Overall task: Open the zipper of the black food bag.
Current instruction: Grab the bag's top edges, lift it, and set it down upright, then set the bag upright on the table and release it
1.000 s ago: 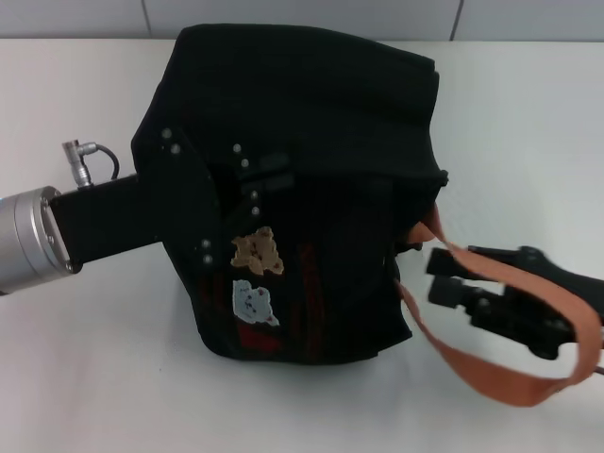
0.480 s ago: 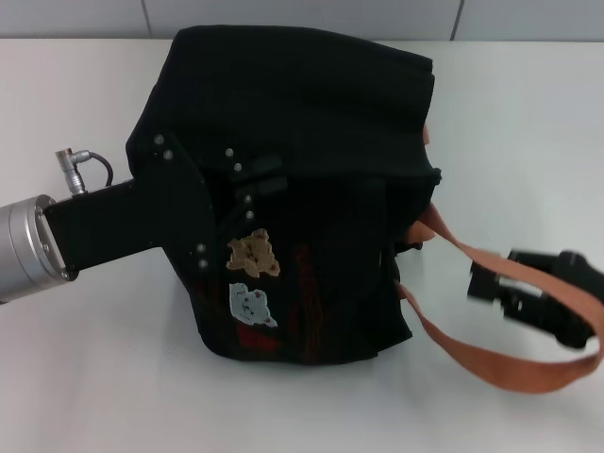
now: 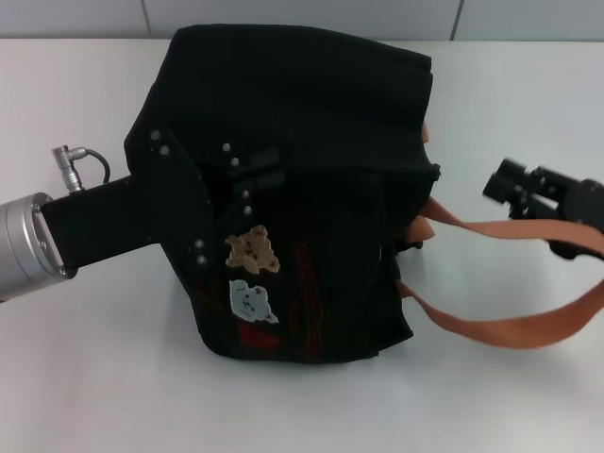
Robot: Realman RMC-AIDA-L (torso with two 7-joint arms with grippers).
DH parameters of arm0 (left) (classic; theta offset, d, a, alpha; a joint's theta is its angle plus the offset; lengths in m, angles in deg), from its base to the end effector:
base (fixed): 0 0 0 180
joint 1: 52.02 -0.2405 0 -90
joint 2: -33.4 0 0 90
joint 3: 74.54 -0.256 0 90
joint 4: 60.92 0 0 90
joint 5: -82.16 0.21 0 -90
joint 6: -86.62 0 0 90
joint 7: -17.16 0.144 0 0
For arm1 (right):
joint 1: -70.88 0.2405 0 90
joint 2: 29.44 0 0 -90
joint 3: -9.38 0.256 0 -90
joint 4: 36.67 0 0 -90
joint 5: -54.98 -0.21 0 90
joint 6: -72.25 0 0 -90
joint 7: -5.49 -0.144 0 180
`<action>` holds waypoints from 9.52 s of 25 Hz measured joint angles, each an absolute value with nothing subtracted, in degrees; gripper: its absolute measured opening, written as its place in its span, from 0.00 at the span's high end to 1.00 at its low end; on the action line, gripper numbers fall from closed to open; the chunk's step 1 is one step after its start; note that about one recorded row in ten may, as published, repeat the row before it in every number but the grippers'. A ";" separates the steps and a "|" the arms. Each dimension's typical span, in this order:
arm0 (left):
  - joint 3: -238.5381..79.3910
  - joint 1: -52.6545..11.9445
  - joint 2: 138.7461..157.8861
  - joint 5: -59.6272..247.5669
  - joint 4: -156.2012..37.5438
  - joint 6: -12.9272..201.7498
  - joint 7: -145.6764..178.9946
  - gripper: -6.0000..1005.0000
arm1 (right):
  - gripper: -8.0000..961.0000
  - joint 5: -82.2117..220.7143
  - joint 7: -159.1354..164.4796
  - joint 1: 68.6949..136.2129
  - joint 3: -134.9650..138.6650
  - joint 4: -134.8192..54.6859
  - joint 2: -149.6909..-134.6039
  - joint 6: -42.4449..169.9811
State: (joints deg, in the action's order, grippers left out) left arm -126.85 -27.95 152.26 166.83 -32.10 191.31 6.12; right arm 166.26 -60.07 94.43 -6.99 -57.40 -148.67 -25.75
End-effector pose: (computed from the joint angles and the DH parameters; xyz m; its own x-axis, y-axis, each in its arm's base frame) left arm -0.2333 0.2794 0.0013 0.5543 -0.6949 0.4581 -0.2737 -0.6720 -0.6882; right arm 0.2998 0.2756 0.0029 0.4820 -0.2849 -0.8285 -0.6435 -0.7569 -0.1141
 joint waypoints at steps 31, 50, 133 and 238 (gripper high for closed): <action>-127.29 -27.94 152.23 166.00 -32.88 191.48 6.61 0.93 | 0.60 159.59 -73.60 99.86 -23.01 -60.95 -147.07 -31.31; -127.36 -28.12 152.23 166.08 -32.88 191.66 6.61 0.93 | 0.60 159.80 -73.80 104.64 -27.27 -61.07 -148.36 -25.47; -126.75 -28.11 152.22 165.37 -32.79 190.22 6.70 0.93 | 0.99 163.24 -65.00 98.34 -31.66 -64.59 -146.66 -29.11; -105.61 -41.56 152.07 150.51 -56.69 185.00 6.43 0.93 | 0.77 159.14 -57.47 98.55 -12.40 -54.85 -148.75 -19.42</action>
